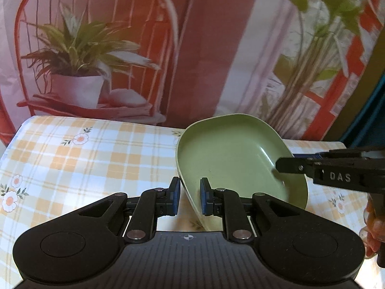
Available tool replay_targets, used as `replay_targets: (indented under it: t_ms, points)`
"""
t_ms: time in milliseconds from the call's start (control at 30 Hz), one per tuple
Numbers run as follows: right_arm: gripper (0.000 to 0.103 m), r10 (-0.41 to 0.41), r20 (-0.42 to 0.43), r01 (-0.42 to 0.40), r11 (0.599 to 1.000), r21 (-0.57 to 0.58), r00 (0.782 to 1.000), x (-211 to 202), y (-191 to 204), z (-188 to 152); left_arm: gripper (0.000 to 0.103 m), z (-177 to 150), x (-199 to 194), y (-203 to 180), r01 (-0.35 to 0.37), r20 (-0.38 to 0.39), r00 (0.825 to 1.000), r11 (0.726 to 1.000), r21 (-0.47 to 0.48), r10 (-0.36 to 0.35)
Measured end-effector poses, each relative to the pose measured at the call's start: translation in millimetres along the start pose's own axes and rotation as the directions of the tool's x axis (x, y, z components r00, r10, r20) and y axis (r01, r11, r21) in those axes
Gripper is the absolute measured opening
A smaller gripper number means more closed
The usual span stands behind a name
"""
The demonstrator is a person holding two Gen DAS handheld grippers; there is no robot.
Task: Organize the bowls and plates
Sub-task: 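Lift the green dish with both grippers and lower it onto the orange dish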
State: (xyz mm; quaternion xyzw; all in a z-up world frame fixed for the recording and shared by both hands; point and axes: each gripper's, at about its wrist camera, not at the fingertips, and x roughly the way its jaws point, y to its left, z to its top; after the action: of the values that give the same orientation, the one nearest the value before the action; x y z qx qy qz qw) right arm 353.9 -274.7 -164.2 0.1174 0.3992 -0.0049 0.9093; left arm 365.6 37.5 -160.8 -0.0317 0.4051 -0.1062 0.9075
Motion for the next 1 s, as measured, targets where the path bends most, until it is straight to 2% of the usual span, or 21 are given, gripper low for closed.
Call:
replay_targets:
  t_ms: [200, 533, 1000]
  points:
    - [0.012, -0.015, -0.024, 0.015, 1.000, -0.005, 1.000, -30.1, -4.1, -28.5, 0.018, -11.3, -11.4, -18.8, 0.037, -0.016, 0.999, 0.997, 0.071, -0.036]
    - [0.012, -0.013, -0.086, 0.018, 0.999, 0.050, 0.996, -49.4, -8.3, -69.8, 0.018, -31.0, -16.0, -38.2, 0.066, -0.038, 0.997, 0.990, 0.124, -0.061]
    - [0.012, 0.000, -0.153, 0.017, 0.994, 0.110, 0.988, -56.8, -10.6, -92.9, 0.018, -52.3, -15.9, -45.4, 0.086, -0.080, 0.994, 0.984, 0.155, -0.074]
